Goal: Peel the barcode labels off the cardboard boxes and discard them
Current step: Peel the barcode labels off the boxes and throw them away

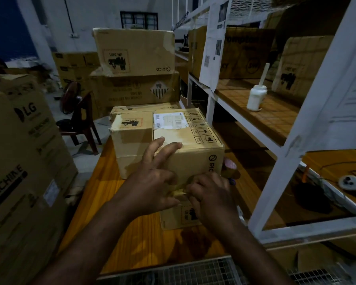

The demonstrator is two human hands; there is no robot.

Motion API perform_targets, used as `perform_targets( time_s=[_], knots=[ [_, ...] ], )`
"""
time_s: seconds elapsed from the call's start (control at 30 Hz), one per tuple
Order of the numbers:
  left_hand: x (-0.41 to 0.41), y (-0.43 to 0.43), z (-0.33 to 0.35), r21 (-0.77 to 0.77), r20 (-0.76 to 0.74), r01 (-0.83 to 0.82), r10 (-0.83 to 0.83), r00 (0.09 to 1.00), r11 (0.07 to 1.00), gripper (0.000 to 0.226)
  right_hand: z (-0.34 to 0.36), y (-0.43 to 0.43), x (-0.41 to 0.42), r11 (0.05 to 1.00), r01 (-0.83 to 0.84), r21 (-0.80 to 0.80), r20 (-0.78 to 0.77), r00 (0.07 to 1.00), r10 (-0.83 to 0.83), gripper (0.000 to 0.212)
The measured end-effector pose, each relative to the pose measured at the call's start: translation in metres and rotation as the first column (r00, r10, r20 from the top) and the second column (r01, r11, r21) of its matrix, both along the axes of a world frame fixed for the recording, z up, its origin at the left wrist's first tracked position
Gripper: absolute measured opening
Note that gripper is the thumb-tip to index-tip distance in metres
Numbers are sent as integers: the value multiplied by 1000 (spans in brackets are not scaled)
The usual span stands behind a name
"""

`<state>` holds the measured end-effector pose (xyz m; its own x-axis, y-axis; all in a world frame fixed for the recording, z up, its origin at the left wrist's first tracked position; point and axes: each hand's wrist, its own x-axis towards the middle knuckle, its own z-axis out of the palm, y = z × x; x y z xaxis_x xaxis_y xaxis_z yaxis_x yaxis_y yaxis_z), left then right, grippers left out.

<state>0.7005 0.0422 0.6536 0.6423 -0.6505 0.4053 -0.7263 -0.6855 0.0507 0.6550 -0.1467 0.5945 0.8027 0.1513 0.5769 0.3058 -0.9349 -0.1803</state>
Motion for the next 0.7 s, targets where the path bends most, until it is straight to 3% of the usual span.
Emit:
perform_targets(
  time_s=[0.13, 0.27, 0.37, 0.47, 0.7],
  knots=[
    [-6, -5, 2, 32, 51, -54, 53, 997, 998, 18, 0, -1, 2, 998, -20, 61, -8, 1000, 20, 22],
    [-5, -7, -1, -3, 37, -37, 37, 999, 999, 12, 0, -11, -7, 947, -11, 322, -16, 1000, 17, 43],
    [-4, -8, -1, -44, 13, -10, 11, 1000, 999, 8, -6, -24, -10, 912, 8, 410, -44, 999, 11, 47],
    [-4, -12, -1, -81, -6, 19, -20, 1000, 997, 8, -5, -30, -4, 864, 85, 496, -153, 988, -10, 41],
    [-6, -10, 0, -90, -17, 11, -13, 1000, 996, 10, -3, -30, -2, 784, 102, 612, -212, 976, 39, 22]
  ],
)
